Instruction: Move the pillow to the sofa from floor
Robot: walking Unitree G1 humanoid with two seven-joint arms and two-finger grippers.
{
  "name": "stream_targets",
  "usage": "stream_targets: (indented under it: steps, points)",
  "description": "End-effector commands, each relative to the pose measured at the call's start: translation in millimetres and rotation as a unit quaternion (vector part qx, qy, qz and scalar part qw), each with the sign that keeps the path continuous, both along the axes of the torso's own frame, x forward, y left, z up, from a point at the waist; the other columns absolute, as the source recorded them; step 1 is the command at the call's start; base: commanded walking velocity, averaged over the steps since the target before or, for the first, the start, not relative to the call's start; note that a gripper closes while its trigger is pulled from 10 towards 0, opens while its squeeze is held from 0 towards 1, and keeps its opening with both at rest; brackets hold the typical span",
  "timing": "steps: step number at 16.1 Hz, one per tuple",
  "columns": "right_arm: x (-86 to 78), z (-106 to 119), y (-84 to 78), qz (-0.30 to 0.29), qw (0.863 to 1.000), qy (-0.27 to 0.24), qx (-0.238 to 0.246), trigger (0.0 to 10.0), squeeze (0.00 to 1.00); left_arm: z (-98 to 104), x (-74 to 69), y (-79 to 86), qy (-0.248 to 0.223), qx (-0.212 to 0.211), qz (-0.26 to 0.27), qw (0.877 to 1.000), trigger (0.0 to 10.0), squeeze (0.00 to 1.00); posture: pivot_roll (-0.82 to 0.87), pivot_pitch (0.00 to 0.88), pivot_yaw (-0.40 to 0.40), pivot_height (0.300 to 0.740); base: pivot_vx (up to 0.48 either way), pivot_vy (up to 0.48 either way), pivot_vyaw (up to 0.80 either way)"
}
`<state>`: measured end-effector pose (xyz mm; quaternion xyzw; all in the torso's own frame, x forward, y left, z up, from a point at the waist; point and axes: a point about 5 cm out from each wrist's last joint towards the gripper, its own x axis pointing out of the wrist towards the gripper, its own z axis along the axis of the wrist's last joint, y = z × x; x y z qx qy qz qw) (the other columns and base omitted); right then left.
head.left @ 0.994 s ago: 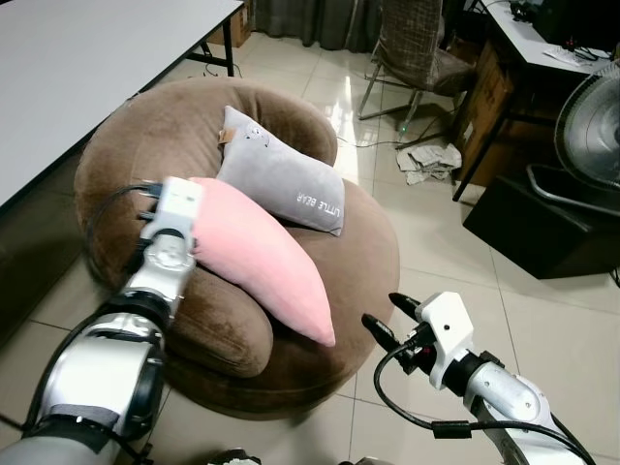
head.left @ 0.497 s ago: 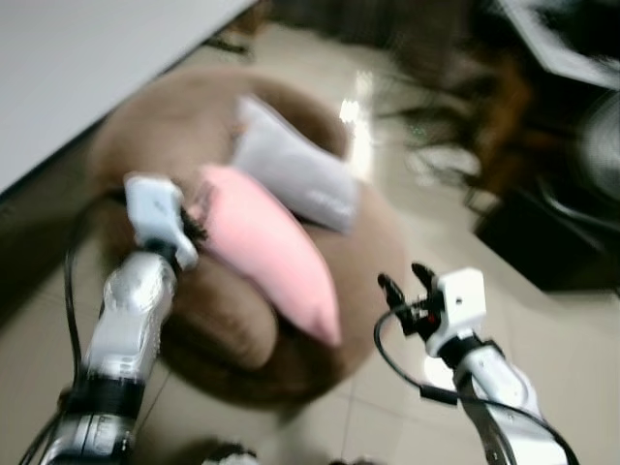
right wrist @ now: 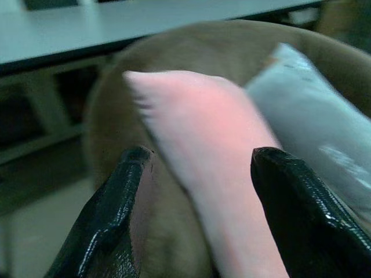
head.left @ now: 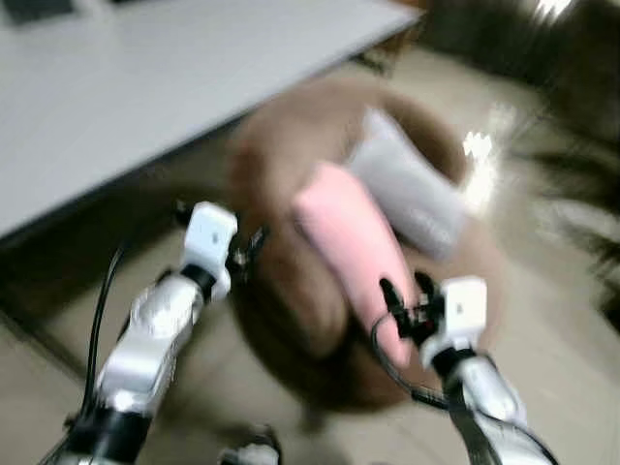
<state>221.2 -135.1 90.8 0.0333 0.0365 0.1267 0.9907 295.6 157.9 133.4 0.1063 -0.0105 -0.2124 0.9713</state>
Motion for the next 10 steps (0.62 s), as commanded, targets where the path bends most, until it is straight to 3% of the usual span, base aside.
stream_targets:
  steps: [1, 10]
  points:
    - [-3.1, 0.0, -8.4, -0.016, 1.000, -0.004, -0.011, 10.0, 0.00, -7.0, 5.7, 1.5, 0.022, 0.007, 0.026, 0.999, 10.0, 0.00, 0.05, 0.028, -0.016, 0.740, 0.000, 0.000, 0.80]
    - [-1.5, -8.2, -9.4, 0.005, 1.000, 0.019, -0.020, 10.0, 0.00, -24.6, -5.6, -6.1, 0.060, 0.012, 0.034, 0.998, 10.0, 0.00, 0.05, 0.000, -0.040, 0.740, 0.000, 0.000, 0.80]
